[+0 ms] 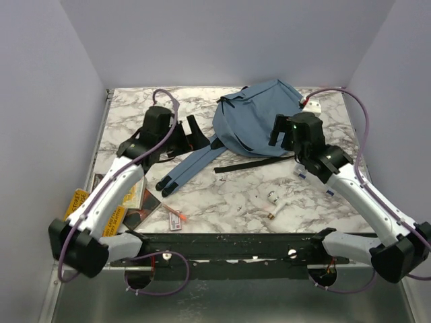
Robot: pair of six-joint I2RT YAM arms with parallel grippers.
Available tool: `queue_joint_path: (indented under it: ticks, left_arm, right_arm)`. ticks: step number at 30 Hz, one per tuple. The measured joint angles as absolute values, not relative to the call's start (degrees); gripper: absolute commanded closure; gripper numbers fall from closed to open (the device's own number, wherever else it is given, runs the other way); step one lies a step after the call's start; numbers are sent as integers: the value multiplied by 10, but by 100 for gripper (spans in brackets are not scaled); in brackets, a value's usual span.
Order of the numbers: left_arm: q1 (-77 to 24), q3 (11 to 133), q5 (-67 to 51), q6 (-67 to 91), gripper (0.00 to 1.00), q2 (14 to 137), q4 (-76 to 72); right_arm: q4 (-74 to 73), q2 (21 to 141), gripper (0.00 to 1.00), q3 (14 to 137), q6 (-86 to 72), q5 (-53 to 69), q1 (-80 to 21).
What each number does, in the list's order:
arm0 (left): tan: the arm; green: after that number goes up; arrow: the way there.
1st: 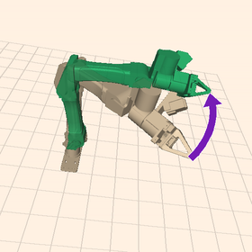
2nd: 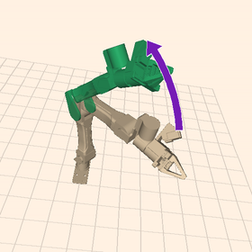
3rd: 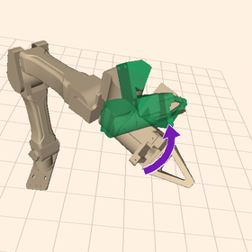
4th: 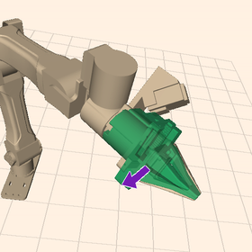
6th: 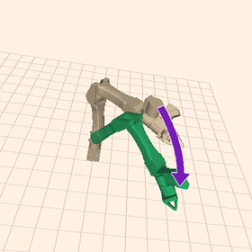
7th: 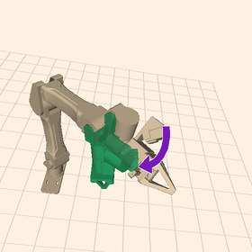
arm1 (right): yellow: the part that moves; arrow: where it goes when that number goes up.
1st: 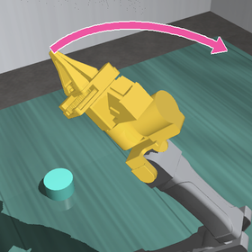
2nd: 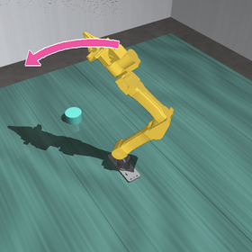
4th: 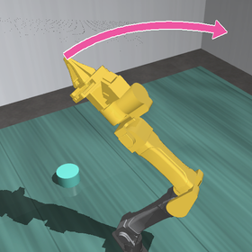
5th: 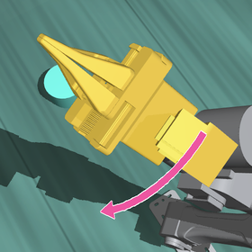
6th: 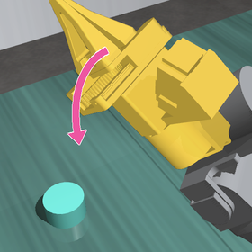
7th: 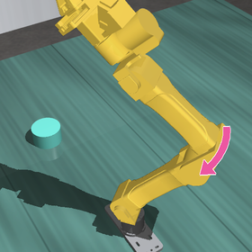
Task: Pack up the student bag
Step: Pick up the student bag at the center of the board.
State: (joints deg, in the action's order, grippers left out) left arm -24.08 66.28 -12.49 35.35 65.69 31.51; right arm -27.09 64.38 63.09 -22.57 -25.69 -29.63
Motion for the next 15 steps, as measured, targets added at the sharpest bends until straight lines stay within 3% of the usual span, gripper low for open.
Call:
queue_joint_path:
  ticks: [8, 15]
  left_arm:
    - [-281, 681, -133, 548, 1, 881, 306]
    - [-325, 799, -110, 660, 1, 1016, 272]
  right_arm:
    - [-302, 736, 0, 647, -295, -258, -296]
    - [-302, 738, 0, 640, -321, -244, -296]
